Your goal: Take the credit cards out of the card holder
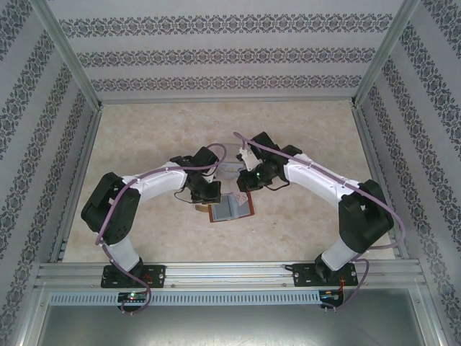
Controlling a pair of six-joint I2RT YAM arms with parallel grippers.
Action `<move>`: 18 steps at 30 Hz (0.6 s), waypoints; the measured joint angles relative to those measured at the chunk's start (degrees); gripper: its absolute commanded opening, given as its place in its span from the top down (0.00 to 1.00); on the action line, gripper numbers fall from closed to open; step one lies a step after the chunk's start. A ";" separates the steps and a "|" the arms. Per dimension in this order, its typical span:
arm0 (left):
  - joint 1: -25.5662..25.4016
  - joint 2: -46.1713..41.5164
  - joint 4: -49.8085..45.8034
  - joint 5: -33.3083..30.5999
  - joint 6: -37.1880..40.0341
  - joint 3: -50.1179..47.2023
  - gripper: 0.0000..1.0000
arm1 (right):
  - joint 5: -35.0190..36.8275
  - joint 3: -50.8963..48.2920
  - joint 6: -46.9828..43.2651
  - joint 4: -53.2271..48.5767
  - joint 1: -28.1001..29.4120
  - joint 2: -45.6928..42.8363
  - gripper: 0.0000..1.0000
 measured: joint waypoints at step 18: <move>0.00 -2.51 0.22 -0.96 -0.09 -3.19 0.93 | 6.21 11.96 -23.06 -10.80 -4.52 7.26 0.88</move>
